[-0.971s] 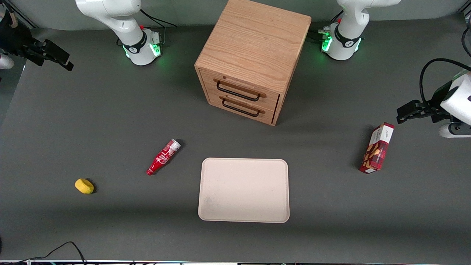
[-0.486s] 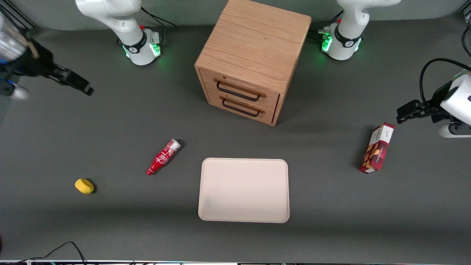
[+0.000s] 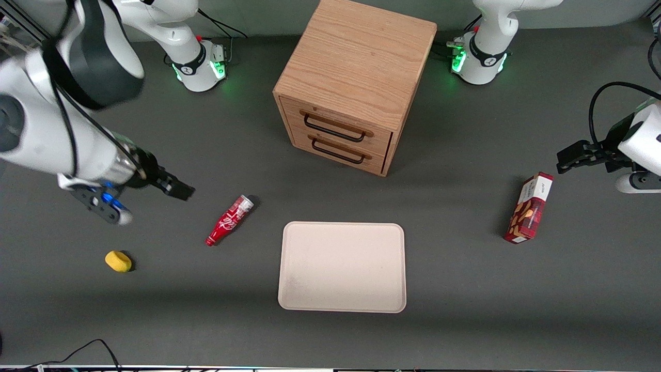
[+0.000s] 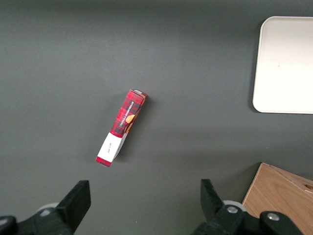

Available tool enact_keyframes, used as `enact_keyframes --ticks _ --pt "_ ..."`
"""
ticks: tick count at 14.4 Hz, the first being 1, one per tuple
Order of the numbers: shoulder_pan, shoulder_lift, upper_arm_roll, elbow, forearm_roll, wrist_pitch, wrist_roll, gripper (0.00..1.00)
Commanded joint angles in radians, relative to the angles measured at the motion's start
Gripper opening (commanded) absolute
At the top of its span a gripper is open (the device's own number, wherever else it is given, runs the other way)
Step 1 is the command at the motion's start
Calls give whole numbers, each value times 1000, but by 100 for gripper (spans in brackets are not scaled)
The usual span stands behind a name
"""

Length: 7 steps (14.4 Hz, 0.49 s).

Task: Place coke bottle on tray
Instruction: 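Move the open right gripper down over the red Coca-Cola bottle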

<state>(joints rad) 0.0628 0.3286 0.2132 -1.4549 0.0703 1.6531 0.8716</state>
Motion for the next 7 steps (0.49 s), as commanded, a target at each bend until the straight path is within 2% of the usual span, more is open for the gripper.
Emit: enact_keyframes --ticks 1,2,4,7 --pt "0 16 11 -140 -9 155 41 100" --pt "0 30 11 -186 -23 213 43 100" --pt "8 99 12 -206 -91 284 67 100" --pt "6 173 12 -252 -127 405 87 100"
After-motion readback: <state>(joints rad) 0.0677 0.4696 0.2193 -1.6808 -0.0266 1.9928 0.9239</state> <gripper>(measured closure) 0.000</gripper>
